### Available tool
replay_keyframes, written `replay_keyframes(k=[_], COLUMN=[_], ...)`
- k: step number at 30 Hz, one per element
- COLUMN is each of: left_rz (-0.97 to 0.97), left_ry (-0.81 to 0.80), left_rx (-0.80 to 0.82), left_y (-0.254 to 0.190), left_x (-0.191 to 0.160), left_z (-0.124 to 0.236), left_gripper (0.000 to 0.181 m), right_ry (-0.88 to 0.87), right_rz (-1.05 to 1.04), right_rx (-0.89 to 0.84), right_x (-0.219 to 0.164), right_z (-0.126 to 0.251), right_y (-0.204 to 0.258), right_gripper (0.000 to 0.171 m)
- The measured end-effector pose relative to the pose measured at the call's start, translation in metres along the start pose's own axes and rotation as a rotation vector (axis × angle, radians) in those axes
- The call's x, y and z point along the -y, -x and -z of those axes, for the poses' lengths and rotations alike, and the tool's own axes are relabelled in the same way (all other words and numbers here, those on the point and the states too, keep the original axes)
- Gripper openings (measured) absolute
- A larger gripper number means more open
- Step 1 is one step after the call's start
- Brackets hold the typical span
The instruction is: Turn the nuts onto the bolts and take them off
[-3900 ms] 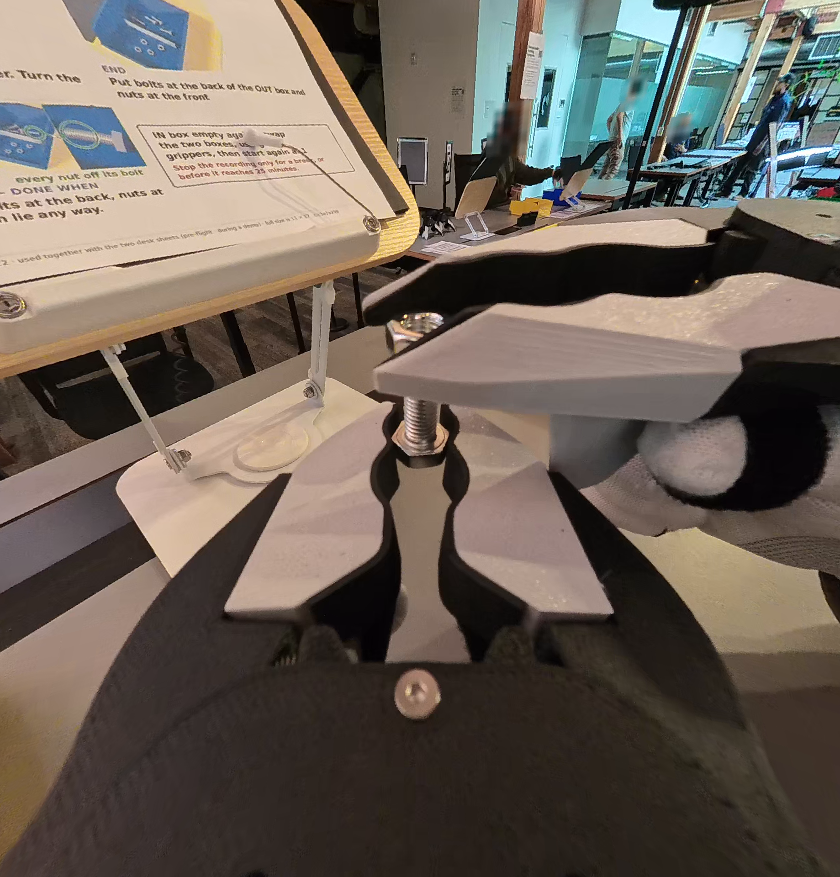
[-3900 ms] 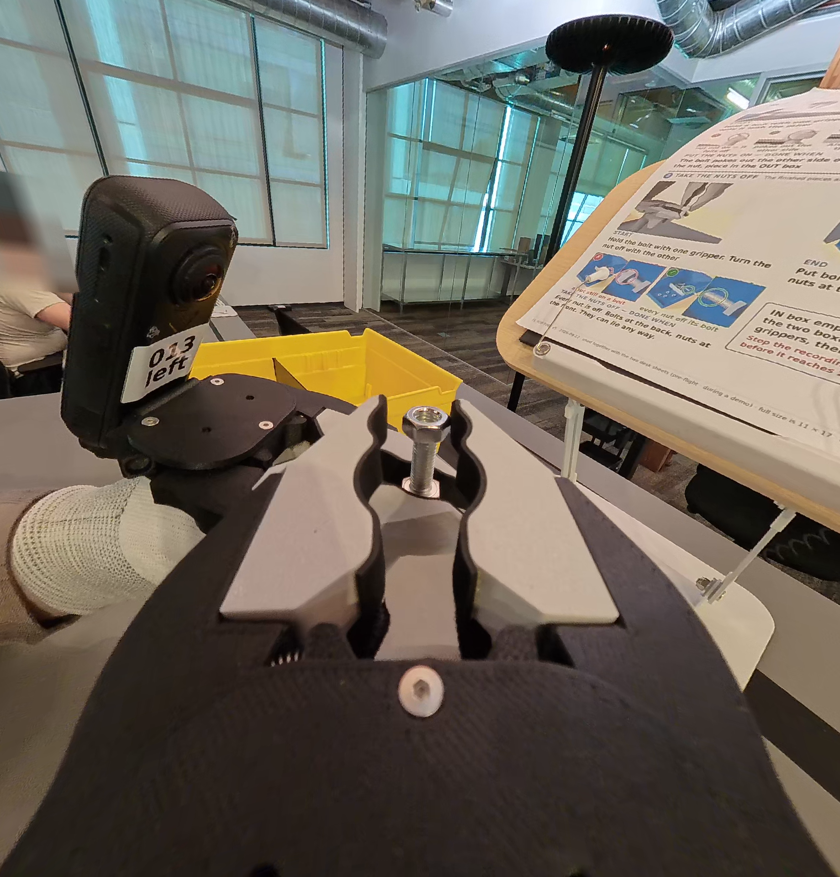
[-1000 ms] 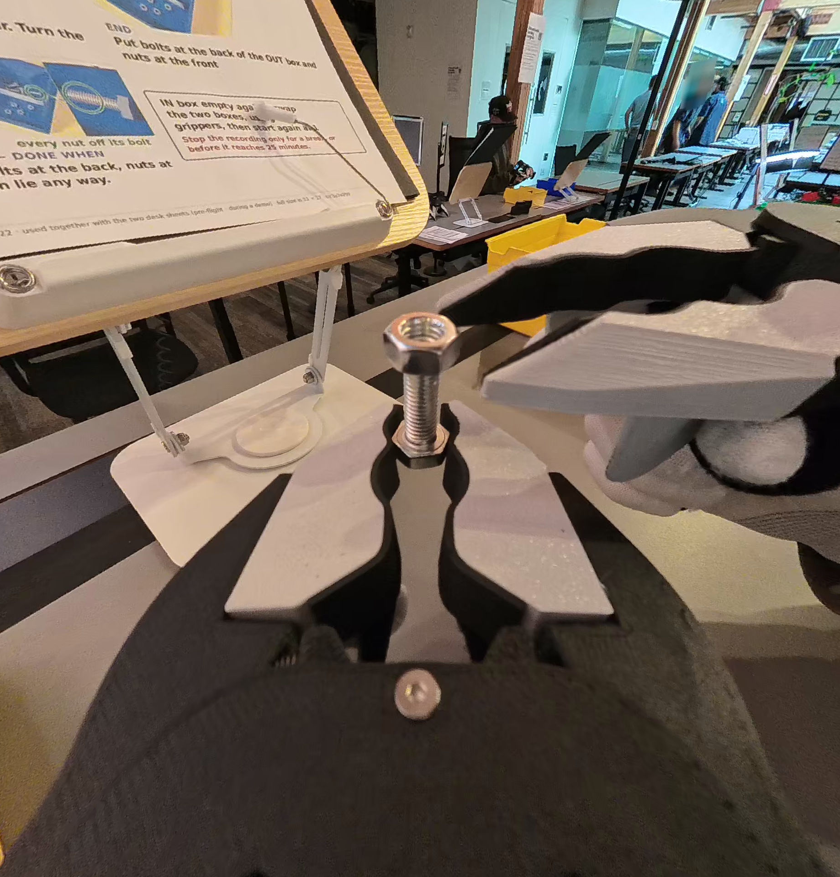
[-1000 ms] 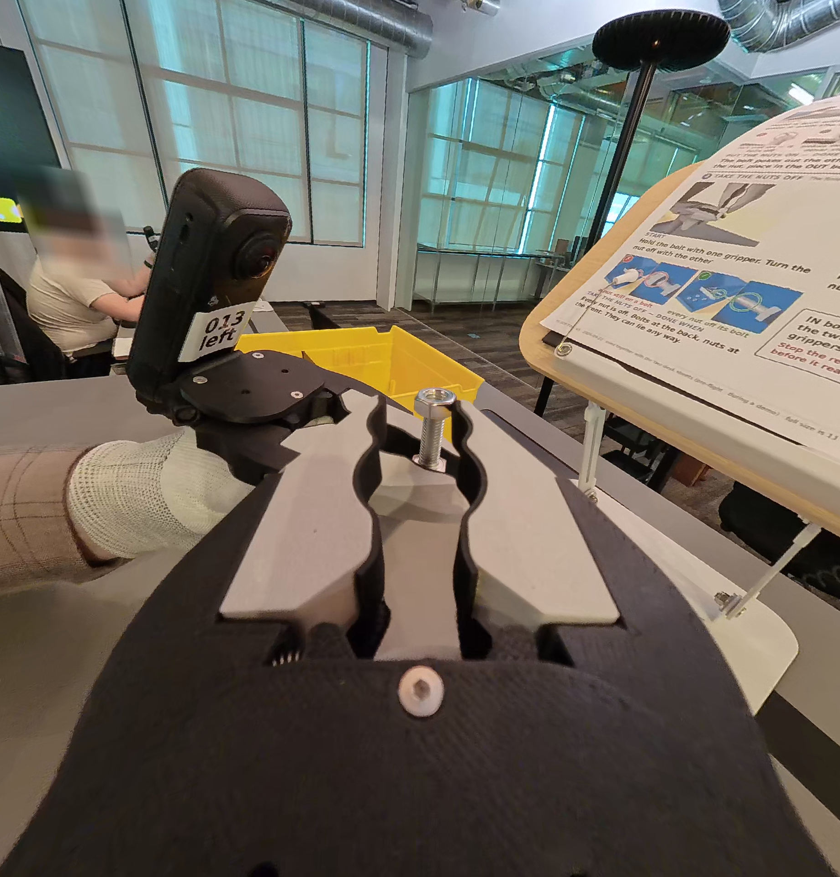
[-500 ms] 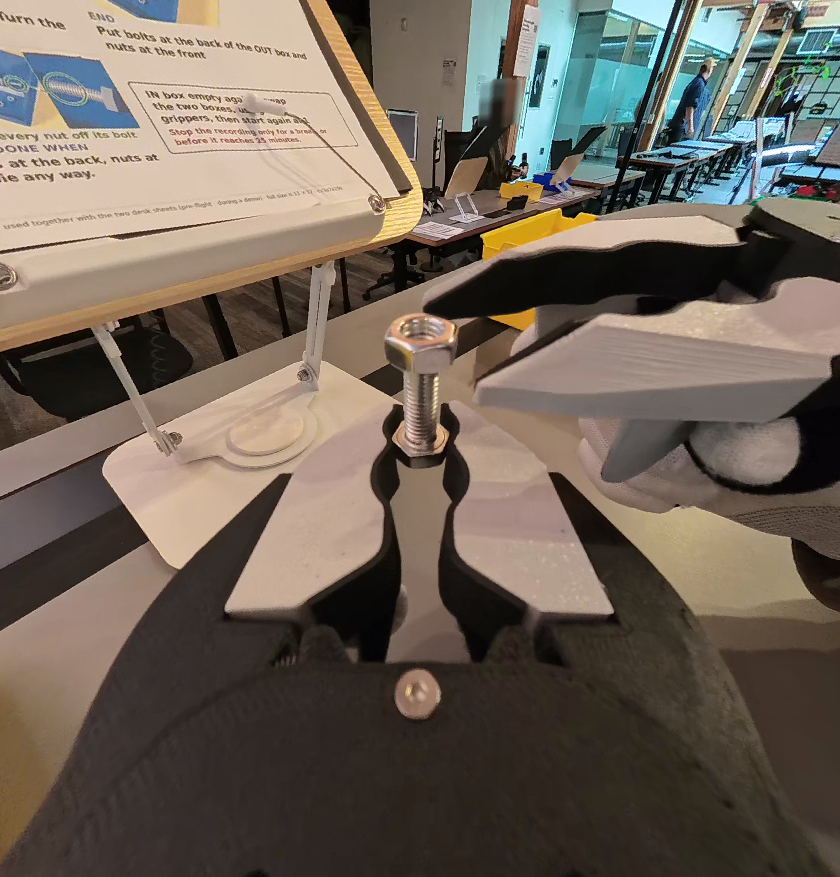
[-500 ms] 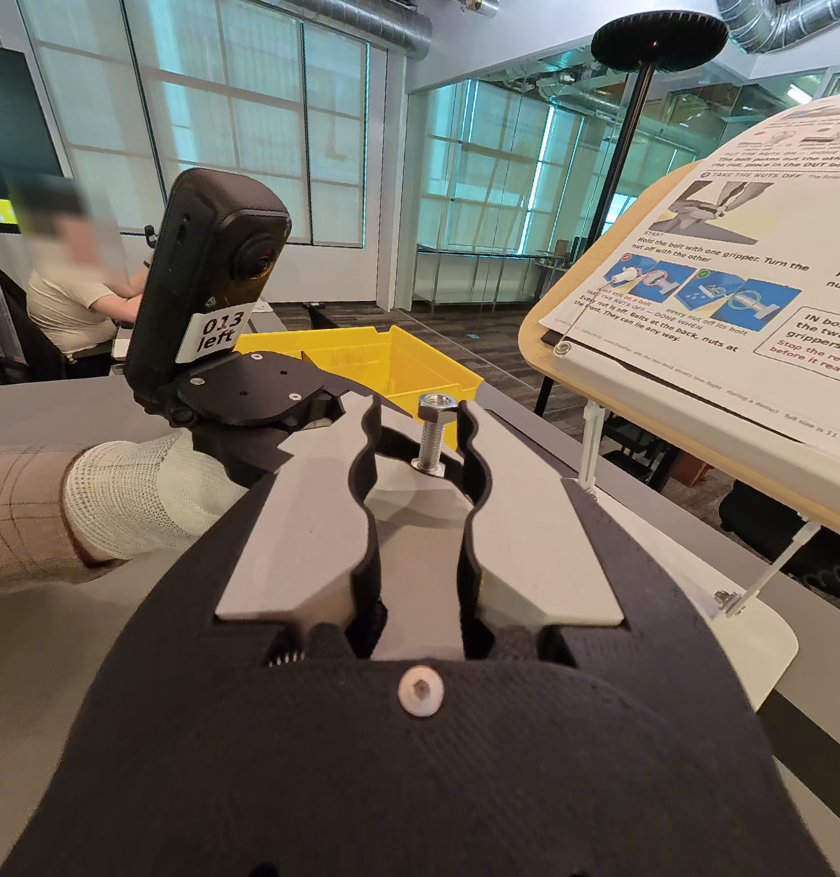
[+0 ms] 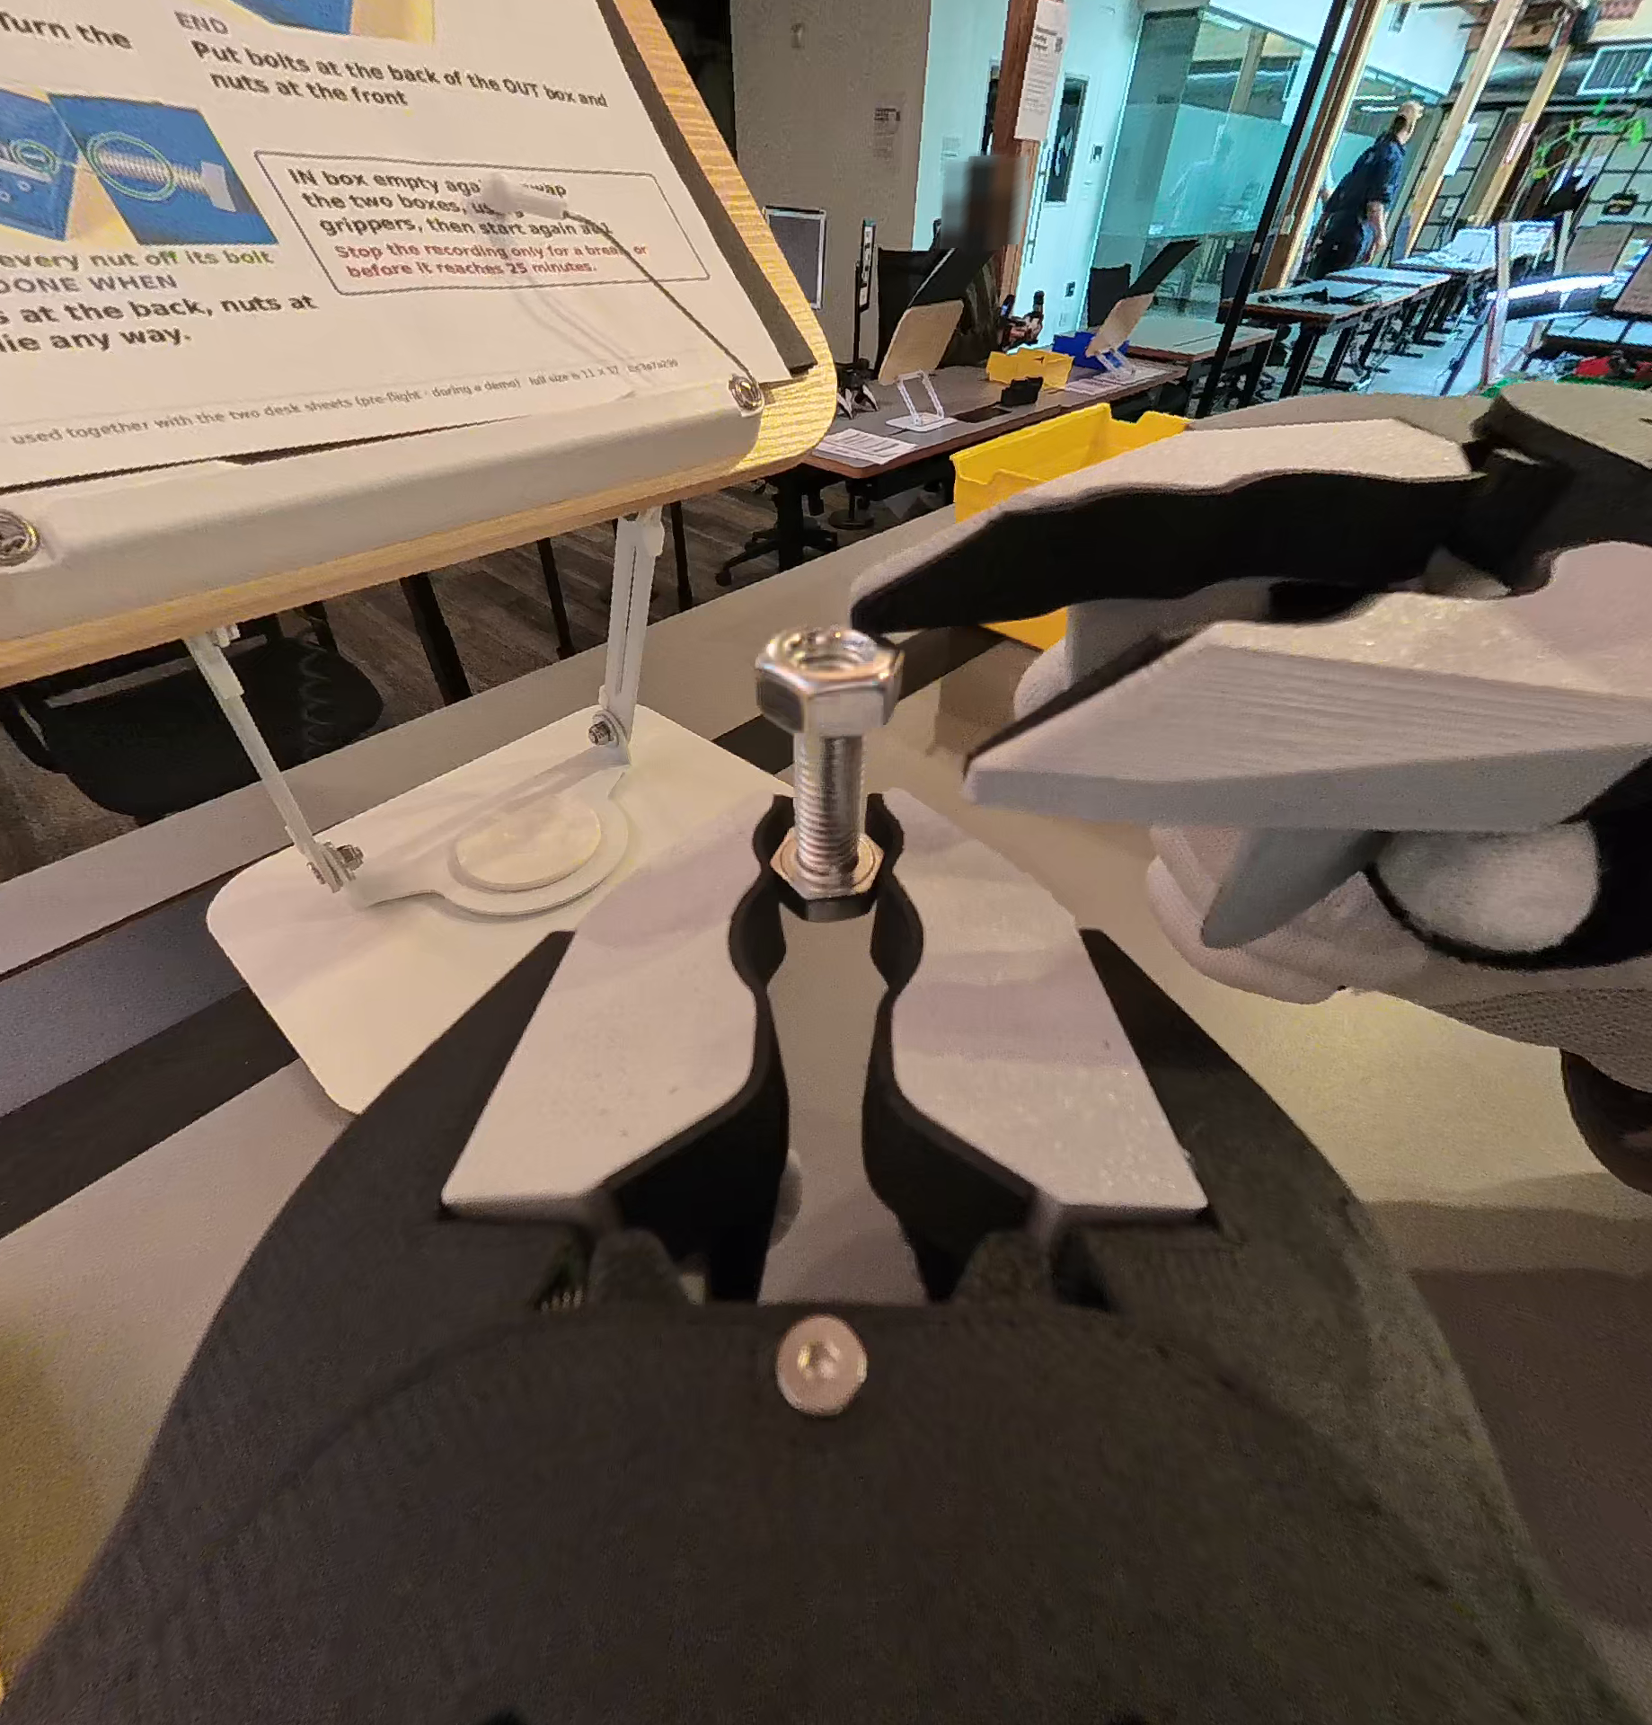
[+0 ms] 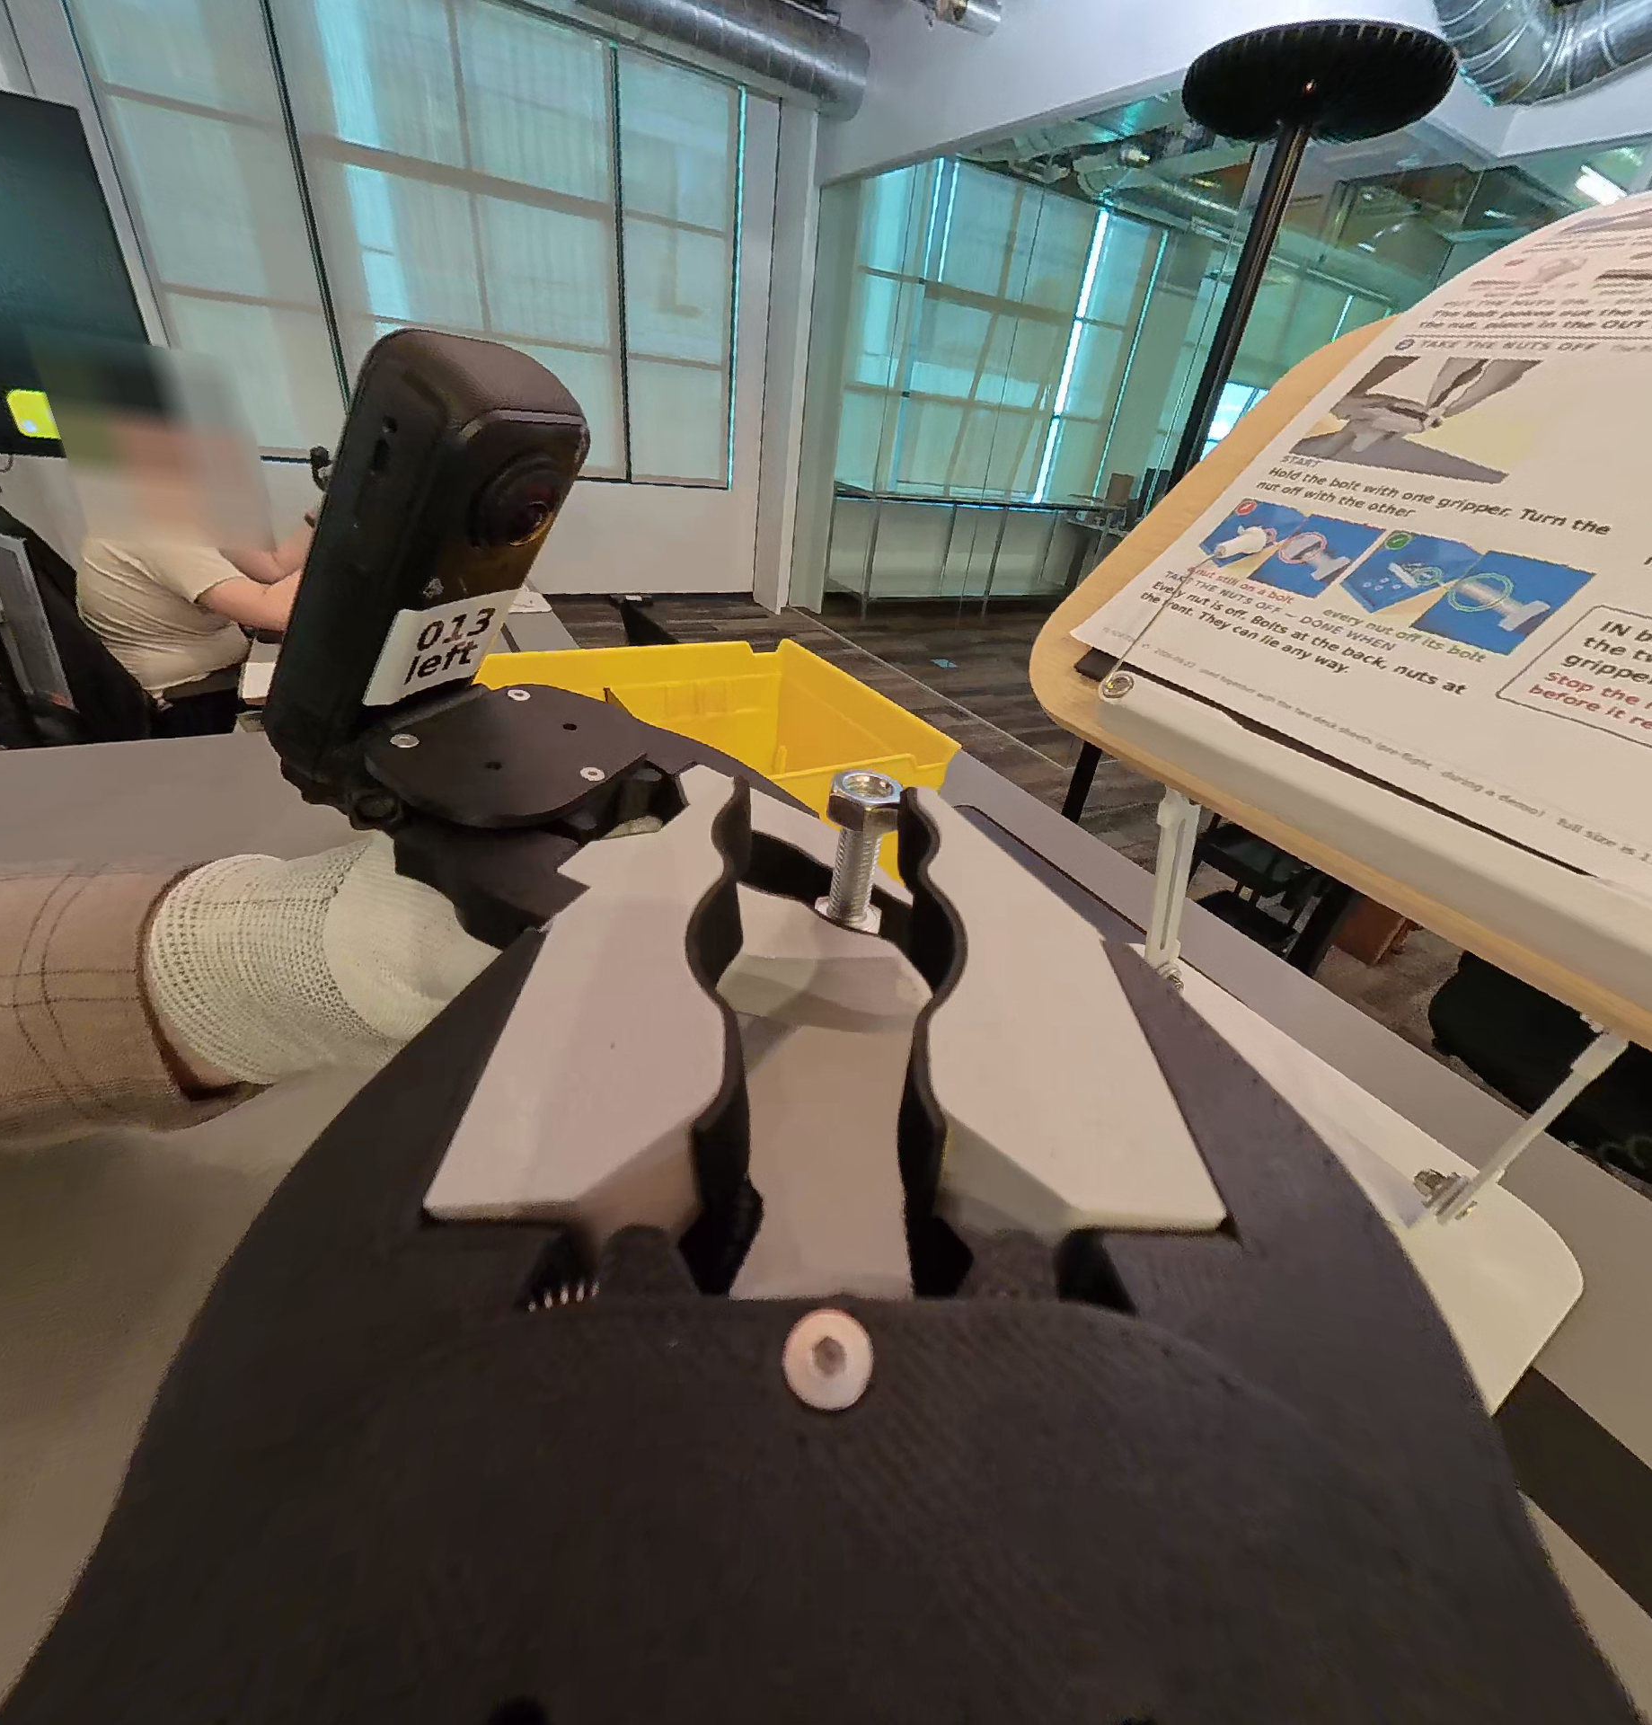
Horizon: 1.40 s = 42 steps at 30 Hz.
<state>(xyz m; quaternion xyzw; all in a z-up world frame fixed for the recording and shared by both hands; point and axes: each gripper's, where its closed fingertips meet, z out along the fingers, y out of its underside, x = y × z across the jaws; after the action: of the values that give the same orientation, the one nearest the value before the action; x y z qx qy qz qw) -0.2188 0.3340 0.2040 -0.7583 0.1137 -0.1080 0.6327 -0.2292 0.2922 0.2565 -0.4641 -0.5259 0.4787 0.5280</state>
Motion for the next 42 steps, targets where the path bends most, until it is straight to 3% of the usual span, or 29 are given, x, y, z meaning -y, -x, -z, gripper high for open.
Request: replay_keyframes(k=[7,14,26,32,42], left_rz=[0.003,0.001,-0.002,-0.003,-0.012], left_ry=[-0.003,-0.004,-0.001,0.001,0.006], left_rx=[0.003,-0.003,-0.003,-0.012,-0.023], left_y=[0.001,0.000,-0.001,-0.003,-0.006], left_x=[0.001,0.001,0.001,0.000,-0.001], left_z=[0.001,0.001,0.000,0.000,-0.001], left_gripper=[0.015,0.015,0.015,0.015,0.015], right_ry=[-0.006,-0.016,-0.027,-0.029,0.015], right_rz=[0.015,-0.008,0.026,-0.015,-0.010], right_rx=[0.063,-0.003,0.063,-0.008,0.041], right_x=[0.002,0.002,0.004,0.002,-0.006], right_z=[0.002,0.003,0.003,0.004,0.001], right_y=[0.010,-0.005,0.010,-0.007,0.001], right_gripper=[0.015,0.029,0.017,0.041,0.035])
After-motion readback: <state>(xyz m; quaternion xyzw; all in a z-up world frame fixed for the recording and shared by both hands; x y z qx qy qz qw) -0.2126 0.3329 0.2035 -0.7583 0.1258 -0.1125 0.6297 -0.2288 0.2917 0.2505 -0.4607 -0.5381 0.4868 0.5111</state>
